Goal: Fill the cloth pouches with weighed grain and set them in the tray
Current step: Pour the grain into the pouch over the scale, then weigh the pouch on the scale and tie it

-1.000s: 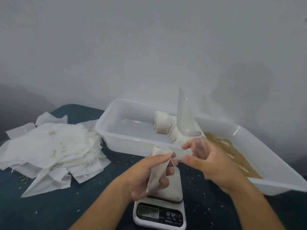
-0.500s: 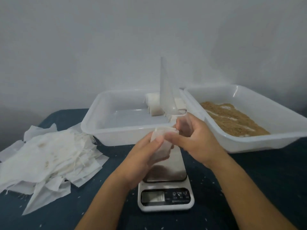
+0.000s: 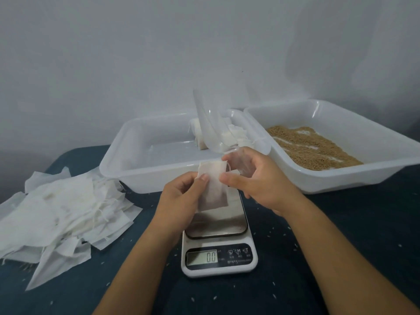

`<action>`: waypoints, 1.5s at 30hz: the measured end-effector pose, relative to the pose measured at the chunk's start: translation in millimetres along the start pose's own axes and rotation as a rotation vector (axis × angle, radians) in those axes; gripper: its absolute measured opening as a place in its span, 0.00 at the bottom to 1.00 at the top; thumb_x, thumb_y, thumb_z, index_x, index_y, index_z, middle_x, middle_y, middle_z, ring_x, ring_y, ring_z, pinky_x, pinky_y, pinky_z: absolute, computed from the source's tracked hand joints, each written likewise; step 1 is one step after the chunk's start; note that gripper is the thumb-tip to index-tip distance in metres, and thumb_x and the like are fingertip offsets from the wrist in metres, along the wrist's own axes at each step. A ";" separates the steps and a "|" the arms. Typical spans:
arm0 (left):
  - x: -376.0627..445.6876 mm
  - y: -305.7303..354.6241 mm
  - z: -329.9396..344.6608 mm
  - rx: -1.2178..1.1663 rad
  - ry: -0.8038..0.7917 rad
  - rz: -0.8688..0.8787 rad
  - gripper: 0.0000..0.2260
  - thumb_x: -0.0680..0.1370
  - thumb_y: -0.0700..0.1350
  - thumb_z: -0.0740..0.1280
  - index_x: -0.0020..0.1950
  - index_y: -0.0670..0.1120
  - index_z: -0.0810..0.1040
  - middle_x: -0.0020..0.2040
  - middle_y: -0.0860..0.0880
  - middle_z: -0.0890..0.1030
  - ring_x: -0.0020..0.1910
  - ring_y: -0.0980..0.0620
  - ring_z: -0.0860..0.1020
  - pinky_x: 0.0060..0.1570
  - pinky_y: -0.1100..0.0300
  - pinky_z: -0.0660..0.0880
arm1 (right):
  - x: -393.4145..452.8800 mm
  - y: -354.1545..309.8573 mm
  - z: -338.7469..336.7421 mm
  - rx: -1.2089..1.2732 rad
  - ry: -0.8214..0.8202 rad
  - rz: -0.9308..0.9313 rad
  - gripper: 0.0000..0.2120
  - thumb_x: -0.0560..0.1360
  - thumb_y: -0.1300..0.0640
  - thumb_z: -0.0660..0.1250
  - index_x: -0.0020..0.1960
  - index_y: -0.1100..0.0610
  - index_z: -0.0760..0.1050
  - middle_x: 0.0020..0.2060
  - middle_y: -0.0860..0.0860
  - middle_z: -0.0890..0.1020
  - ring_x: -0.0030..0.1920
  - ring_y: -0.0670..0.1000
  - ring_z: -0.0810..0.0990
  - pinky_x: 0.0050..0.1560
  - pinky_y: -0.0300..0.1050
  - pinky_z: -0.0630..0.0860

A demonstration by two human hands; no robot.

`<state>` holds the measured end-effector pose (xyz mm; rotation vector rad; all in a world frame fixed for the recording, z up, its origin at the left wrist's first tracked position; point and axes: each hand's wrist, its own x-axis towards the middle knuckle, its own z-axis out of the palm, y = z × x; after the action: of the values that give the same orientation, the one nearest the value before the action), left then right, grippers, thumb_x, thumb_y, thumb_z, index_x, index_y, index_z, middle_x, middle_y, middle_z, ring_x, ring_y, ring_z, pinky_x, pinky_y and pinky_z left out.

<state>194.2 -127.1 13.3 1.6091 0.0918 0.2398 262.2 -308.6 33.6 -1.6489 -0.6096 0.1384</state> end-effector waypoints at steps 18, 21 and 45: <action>7.5 -8.9 -15.0 0.155 -0.131 0.038 0.16 0.87 0.51 0.59 0.53 0.45 0.84 0.52 0.45 0.86 0.54 0.45 0.84 0.58 0.45 0.82 | 0.9 7.8 1.2 -0.006 0.061 -0.110 0.09 0.76 0.55 0.77 0.52 0.44 0.82 0.43 0.40 0.85 0.31 0.40 0.77 0.29 0.33 0.73; 9.7 -10.5 -19.4 0.165 -0.143 0.034 0.18 0.84 0.53 0.62 0.48 0.40 0.80 0.44 0.41 0.82 0.43 0.45 0.82 0.49 0.45 0.80 | 1.2 10.6 -1.5 -0.007 -0.008 -0.059 0.11 0.76 0.57 0.77 0.49 0.40 0.83 0.48 0.40 0.86 0.35 0.41 0.79 0.29 0.33 0.73; 25.2 -27.3 -34.1 0.299 0.341 -0.129 0.04 0.80 0.54 0.69 0.46 0.57 0.81 0.44 0.56 0.82 0.39 0.60 0.78 0.36 0.62 0.70 | 4.8 14.8 -2.7 -0.332 0.407 -0.168 0.06 0.78 0.43 0.71 0.53 0.41 0.79 0.42 0.38 0.83 0.37 0.43 0.81 0.40 0.46 0.79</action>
<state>214.0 -87.1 -10.2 1.8369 0.5124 0.4132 272.0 -309.5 21.2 -1.8657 -0.4701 -0.4330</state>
